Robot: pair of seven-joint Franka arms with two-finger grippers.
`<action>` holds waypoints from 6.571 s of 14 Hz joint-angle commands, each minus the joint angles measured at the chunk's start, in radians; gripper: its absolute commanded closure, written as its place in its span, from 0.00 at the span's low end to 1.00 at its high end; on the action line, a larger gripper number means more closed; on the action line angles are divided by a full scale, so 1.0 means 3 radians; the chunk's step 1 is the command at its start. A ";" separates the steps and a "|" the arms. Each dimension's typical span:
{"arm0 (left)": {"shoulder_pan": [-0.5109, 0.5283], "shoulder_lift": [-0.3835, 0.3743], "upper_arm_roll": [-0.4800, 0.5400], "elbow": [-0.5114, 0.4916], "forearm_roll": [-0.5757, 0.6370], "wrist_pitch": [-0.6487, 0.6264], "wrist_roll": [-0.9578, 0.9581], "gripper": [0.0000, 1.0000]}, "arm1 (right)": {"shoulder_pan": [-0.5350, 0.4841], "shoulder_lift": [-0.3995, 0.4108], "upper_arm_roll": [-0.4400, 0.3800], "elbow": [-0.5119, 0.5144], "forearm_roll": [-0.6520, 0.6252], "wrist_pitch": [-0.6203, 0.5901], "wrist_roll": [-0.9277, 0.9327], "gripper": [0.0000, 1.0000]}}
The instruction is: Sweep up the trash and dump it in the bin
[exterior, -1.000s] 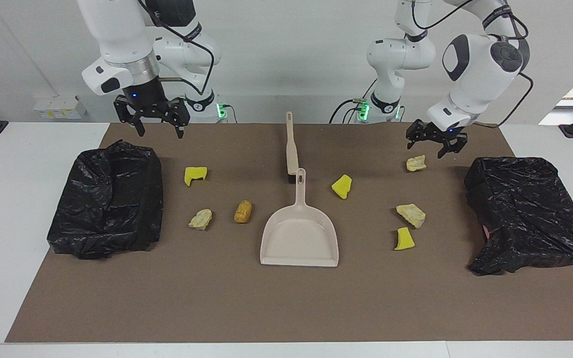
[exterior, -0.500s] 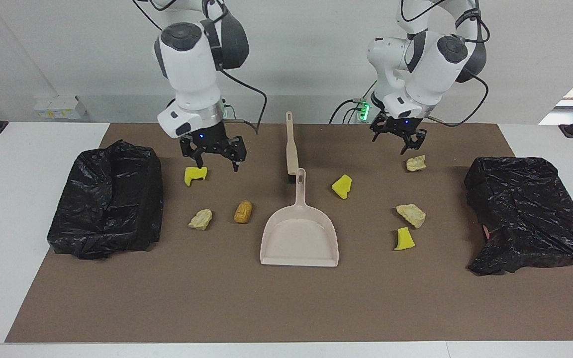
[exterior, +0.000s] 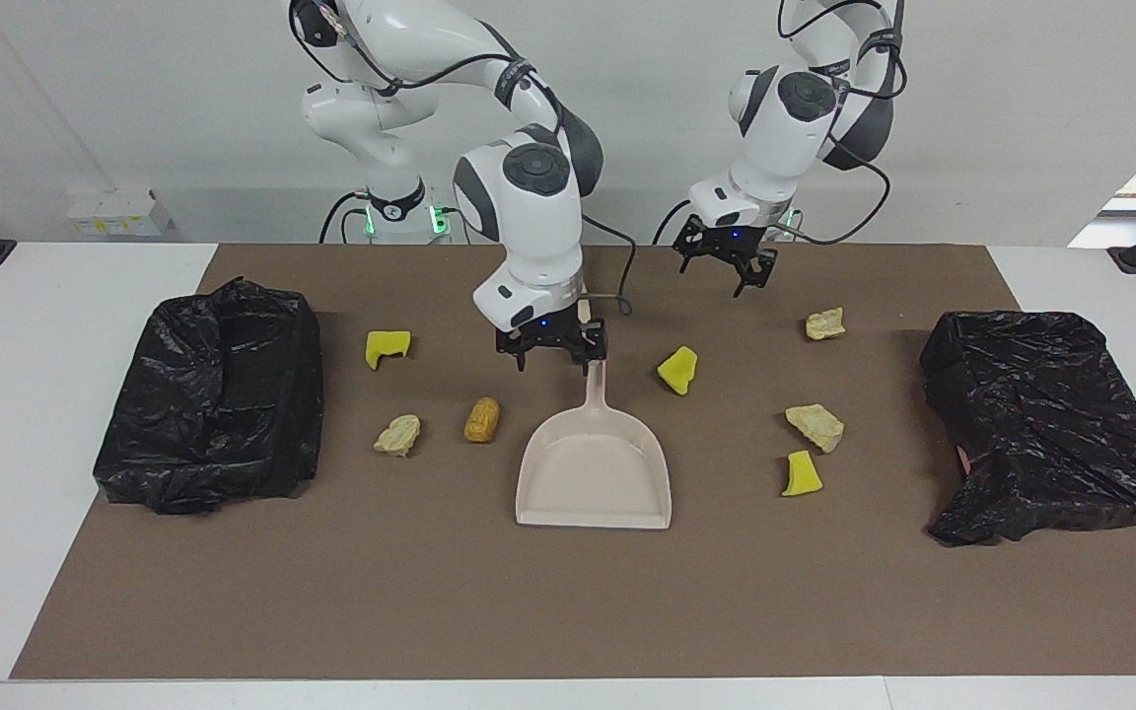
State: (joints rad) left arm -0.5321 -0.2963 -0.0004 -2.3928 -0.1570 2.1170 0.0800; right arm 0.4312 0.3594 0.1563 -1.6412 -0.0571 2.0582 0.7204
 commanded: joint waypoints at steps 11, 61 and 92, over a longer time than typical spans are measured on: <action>-0.1365 0.0297 0.0037 -0.0522 -0.0024 0.1308 -0.1922 0.00 | 0.0148 0.0290 0.0026 -0.0164 0.0129 0.0329 -0.0167 0.47; 0.1410 -0.0608 -0.0249 -0.0527 0.0902 -0.1565 -0.2523 1.00 | -0.0252 -0.0350 0.0067 -0.0926 -0.0577 0.0104 -0.5577 1.00; -0.0133 0.0839 -0.0295 0.0270 -0.1539 0.0658 -0.1996 1.00 | -0.0246 -0.0273 0.0067 -0.0773 -0.0566 0.0104 -0.5531 1.00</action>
State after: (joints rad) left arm -0.5545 -0.0654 -0.1028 -2.3328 -0.5060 2.2693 -0.5564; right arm 0.3636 0.2645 0.1701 -1.8944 -0.2164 2.0813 -0.9260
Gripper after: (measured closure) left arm 0.749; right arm 0.687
